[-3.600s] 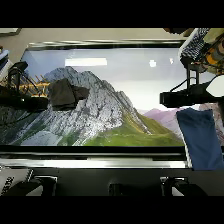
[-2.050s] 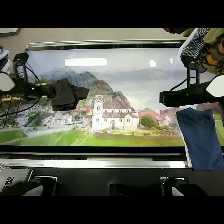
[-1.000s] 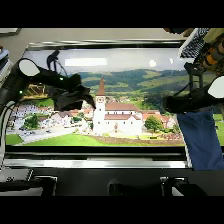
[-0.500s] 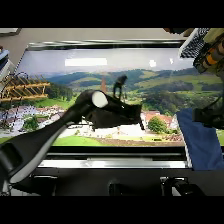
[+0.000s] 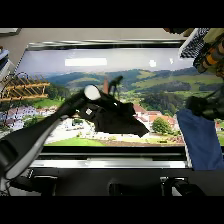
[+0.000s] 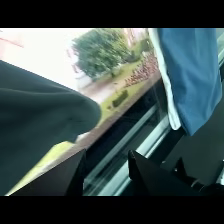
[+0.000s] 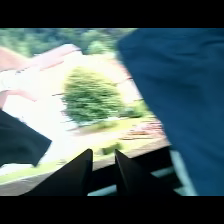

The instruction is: Fold the clothes and pants, and hang the long-sleeved shirts on hangers.

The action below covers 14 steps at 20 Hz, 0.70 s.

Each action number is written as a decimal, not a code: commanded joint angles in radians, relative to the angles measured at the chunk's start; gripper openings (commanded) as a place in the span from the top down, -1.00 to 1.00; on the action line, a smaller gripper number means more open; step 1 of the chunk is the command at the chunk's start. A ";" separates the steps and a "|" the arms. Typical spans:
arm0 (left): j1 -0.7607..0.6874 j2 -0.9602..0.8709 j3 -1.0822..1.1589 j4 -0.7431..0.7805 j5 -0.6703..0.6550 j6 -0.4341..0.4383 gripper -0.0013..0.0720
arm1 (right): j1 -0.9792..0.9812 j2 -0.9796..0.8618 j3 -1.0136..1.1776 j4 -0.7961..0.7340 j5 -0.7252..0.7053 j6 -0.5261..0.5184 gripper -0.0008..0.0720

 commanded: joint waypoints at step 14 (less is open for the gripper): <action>0.504 0.427 -0.001 0.324 -0.318 0.026 0.02 | -0.200 -0.530 -0.347 0.716 -0.206 -0.738 -0.67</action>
